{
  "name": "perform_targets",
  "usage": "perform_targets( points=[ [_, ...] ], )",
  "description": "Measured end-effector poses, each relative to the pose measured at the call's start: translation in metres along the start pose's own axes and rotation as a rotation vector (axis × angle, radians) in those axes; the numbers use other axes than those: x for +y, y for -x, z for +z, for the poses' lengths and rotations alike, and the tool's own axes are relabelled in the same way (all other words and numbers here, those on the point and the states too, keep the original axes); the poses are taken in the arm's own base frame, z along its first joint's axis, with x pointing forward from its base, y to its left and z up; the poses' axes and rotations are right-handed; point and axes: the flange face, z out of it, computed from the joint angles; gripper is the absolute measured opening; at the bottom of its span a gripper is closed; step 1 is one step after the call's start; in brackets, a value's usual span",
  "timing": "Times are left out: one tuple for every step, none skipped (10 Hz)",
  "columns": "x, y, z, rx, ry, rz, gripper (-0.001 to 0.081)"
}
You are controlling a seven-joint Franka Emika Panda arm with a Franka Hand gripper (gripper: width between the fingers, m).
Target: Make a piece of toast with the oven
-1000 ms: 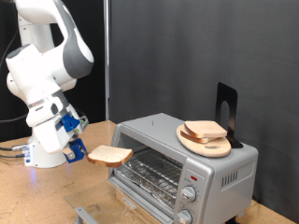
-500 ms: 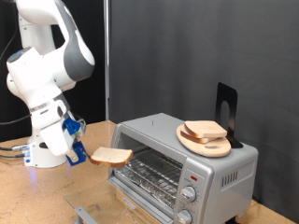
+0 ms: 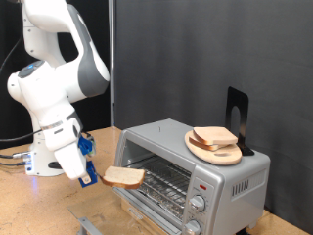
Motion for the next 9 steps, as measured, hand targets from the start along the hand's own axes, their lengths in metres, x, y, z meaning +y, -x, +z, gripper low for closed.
perform_targets(
  points=[
    [-0.003,-0.005,0.007,0.0,0.0,-0.012,0.0425],
    [-0.006,-0.008,0.013,-0.002,-0.003,-0.023,0.0425],
    [-0.008,-0.011,0.017,0.001,-0.005,-0.026,0.0425],
    [-0.011,-0.013,0.02,0.007,-0.004,-0.024,0.0425],
    [-0.015,-0.015,0.023,0.009,-0.002,-0.025,0.0425],
    [-0.019,-0.018,0.025,0.007,0.0,-0.02,0.0425],
    [-0.024,-0.02,0.027,0.002,0.001,-0.016,0.0425],
    [-0.029,-0.024,0.029,-0.015,0.01,-0.015,0.0425],
    [-0.034,-0.027,0.03,-0.03,0.024,-0.014,0.0425]
  ],
)
